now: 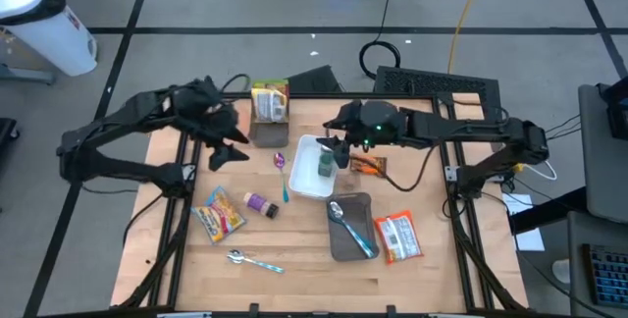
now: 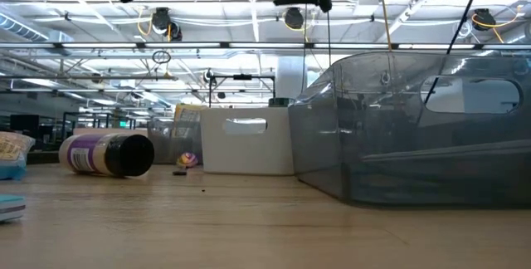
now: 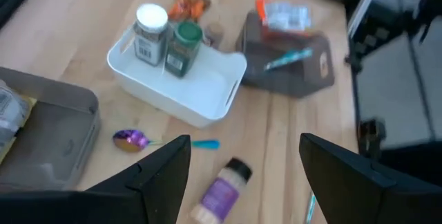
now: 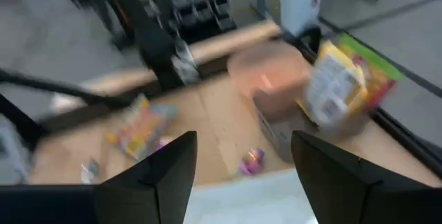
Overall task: Pick & Place Food Item
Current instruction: Put the purple and green spoon into the bottom black bin
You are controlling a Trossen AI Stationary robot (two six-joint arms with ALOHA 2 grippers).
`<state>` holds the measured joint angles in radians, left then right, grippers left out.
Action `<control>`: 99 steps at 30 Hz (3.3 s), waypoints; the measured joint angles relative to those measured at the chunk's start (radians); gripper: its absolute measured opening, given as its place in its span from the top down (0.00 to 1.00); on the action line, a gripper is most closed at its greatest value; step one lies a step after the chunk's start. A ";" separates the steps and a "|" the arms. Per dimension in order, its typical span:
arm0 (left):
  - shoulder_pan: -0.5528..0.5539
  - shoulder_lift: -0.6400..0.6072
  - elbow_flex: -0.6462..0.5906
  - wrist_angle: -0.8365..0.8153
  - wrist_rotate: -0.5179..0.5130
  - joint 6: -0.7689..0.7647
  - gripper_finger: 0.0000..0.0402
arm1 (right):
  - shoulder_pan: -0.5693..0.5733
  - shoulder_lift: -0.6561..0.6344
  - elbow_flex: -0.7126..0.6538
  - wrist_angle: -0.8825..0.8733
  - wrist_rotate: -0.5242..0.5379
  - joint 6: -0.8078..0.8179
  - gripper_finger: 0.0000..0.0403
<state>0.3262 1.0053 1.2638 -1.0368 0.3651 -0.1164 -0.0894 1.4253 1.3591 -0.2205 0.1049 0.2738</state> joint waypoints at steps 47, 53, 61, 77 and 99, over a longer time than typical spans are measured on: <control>-0.042 -0.014 -0.681 0.928 -0.209 -0.675 0.32 | 0.023 -0.002 -0.615 1.339 0.033 0.422 0.47; 0.027 0.047 -0.683 0.692 -0.210 -0.736 0.32 | -0.004 -0.002 -0.615 1.293 -0.030 0.471 0.47; 0.067 0.151 -0.682 0.740 -0.207 -0.719 0.32 | -0.024 -0.002 -0.615 1.291 -0.030 0.438 0.47; 0.089 0.392 -0.682 0.914 -0.187 -0.593 0.32 | -0.029 -0.002 -0.615 1.285 -0.028 0.421 0.47; 0.062 0.449 -0.681 1.008 -0.238 -0.593 0.47 | -0.029 -0.002 -0.615 1.268 -0.028 0.421 0.47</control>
<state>0.3882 1.4540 0.5827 -0.0292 0.1269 -0.7090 -0.1181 1.4235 0.7444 1.0479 0.0769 0.6952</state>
